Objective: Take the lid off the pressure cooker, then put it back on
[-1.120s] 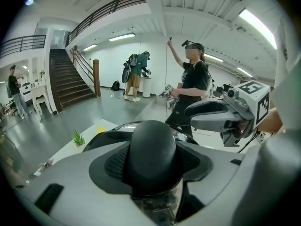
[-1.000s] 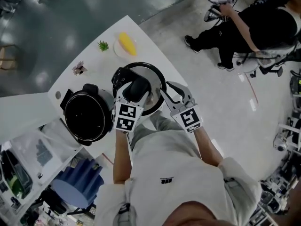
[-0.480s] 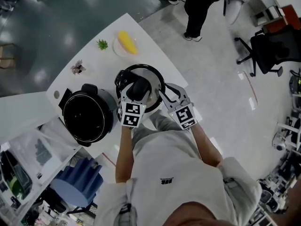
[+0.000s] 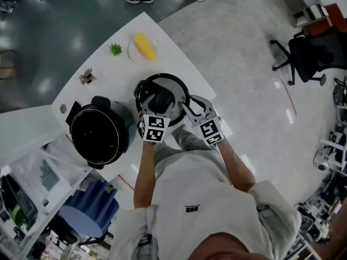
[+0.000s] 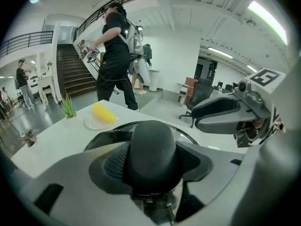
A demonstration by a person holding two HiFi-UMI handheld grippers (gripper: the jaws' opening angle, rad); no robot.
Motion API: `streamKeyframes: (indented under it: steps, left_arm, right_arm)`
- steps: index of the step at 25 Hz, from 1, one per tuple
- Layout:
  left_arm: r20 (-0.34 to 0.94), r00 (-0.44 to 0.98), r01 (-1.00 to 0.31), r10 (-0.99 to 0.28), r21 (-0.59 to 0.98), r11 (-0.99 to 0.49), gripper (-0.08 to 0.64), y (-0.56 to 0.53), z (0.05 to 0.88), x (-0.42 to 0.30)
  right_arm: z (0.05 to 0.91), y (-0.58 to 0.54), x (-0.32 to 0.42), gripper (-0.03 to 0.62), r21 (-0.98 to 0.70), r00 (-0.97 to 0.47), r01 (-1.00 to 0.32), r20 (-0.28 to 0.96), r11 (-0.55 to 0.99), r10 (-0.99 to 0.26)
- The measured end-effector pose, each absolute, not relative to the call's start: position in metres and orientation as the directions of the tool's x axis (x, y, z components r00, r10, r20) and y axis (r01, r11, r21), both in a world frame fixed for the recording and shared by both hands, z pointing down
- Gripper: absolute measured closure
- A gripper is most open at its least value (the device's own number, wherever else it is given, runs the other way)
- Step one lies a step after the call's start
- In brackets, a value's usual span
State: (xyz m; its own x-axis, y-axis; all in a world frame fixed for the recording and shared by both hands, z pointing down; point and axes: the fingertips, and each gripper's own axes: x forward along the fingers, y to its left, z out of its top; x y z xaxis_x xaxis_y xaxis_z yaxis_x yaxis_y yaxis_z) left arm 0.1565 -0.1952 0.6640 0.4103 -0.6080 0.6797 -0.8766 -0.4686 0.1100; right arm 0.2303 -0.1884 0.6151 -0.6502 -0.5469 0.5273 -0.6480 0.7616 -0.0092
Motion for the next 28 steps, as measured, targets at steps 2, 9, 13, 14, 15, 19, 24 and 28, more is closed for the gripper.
streamKeyframes:
  steps: [2, 9, 13, 14, 15, 19, 24, 28]
  left_arm:
    - [0.68, 0.41, -0.876, -0.608, 0.109, -0.47, 0.273, -0.194, 0.67, 0.157]
    - [0.682, 0.413, -0.872, -0.604, 0.105, -0.478, 0.273, -0.192, 0.687, 0.16]
    - [0.682, 0.413, -0.87, -0.604, 0.099, -0.483, 0.273, -0.188, 0.693, 0.161]
    - [0.682, 0.411, -0.868, -0.605, 0.091, -0.488, 0.273, -0.188, 0.694, 0.162]
    - [0.682, 0.409, -0.866, -0.606, 0.082, -0.493, 0.273, -0.188, 0.695, 0.163]
    - [0.678, 0.406, -0.862, -0.613, 0.062, -0.503, 0.272, -0.187, 0.698, 0.164]
    - [0.685, 0.393, -0.856, -0.614, 0.028, -0.516, 0.26, -0.187, 0.695, 0.163]
    - [0.684, 0.401, -0.854, -0.609, 0.038, -0.519, 0.237, -0.183, 0.684, 0.16]
  right_arm:
    - [0.619, -0.187, 0.231, 0.477, -0.011, -0.651, -0.647, 0.529, 0.762, -0.545]
    - [0.631, -0.181, 0.235, 0.477, -0.007, -0.646, -0.643, 0.543, 0.766, -0.537]
    - [0.635, -0.178, 0.235, 0.477, -0.007, -0.643, -0.644, 0.548, 0.765, -0.536]
    - [0.636, -0.177, 0.235, 0.477, -0.007, -0.642, -0.644, 0.549, 0.765, -0.535]
    - [0.637, -0.176, 0.235, 0.477, -0.007, -0.641, -0.644, 0.55, 0.765, -0.535]
    - [0.638, -0.173, 0.235, 0.476, -0.005, -0.64, -0.642, 0.555, 0.767, -0.532]
    - [0.635, -0.17, 0.234, 0.476, -0.001, -0.638, -0.645, 0.552, 0.764, -0.537]
    - [0.629, -0.168, 0.235, 0.474, 0.003, -0.635, -0.651, 0.545, 0.759, -0.547]
